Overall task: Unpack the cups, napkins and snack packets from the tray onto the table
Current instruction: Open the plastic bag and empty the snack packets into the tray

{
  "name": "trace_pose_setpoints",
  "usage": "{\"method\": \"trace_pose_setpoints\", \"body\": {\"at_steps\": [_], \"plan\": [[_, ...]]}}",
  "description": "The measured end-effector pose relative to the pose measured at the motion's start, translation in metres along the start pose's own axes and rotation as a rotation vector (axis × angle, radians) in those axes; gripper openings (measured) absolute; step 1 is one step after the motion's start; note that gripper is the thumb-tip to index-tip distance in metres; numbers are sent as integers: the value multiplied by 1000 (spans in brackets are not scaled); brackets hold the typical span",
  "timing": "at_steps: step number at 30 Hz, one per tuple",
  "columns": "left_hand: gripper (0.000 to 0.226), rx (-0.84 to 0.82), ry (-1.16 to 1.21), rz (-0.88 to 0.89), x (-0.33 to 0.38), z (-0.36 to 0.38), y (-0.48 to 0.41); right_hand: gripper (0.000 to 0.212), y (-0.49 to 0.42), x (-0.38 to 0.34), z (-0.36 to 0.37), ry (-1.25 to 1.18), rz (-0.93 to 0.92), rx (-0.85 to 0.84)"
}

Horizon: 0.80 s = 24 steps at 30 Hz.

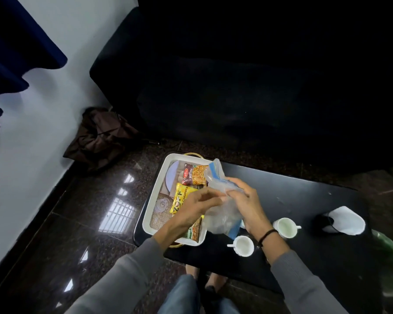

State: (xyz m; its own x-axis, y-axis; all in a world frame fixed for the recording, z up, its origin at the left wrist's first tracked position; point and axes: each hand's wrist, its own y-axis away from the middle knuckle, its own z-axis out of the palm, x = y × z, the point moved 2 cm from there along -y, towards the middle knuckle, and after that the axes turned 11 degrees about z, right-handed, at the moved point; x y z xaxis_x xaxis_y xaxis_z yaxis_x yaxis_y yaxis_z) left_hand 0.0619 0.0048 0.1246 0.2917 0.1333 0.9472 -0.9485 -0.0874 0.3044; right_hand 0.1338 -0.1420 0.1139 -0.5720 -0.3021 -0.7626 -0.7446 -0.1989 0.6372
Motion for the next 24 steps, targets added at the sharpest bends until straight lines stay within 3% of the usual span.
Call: {"method": "trace_pose_setpoints", "body": {"at_steps": [3, 7, 10, 13, 16, 19, 22, 24], "plan": [[50, 120, 4, 64, 6, -3, 4, 40, 4, -6, -8, -288, 157, 90], [97, -125, 77, 26, 9, 4, 2, 32, 14, -11, -9, -431, 228, 62], [119, -144, -58, 50, 9, 14, -9, 33, 24, -10, -5, -372, 226, -15], [95, -101, -89, 59, 8, 21, -20, 38, 36, -13, -12, -391, 206, -166], [55, -91, -145, 85, 6, 26, -26, 61, 46, -14, -21, -141, 156, -260], [36, -109, -153, 74, 6, 37, -33, 88, 52, -14, -27, 132, 139, -175], [26, -48, -213, 1, 9, 52, -49, 99, 55, -12, -41, 135, 65, -23], [20, -10, -267, -83, 12, 64, -60, 113, 56, -7, -54, 104, 12, -23]]}}
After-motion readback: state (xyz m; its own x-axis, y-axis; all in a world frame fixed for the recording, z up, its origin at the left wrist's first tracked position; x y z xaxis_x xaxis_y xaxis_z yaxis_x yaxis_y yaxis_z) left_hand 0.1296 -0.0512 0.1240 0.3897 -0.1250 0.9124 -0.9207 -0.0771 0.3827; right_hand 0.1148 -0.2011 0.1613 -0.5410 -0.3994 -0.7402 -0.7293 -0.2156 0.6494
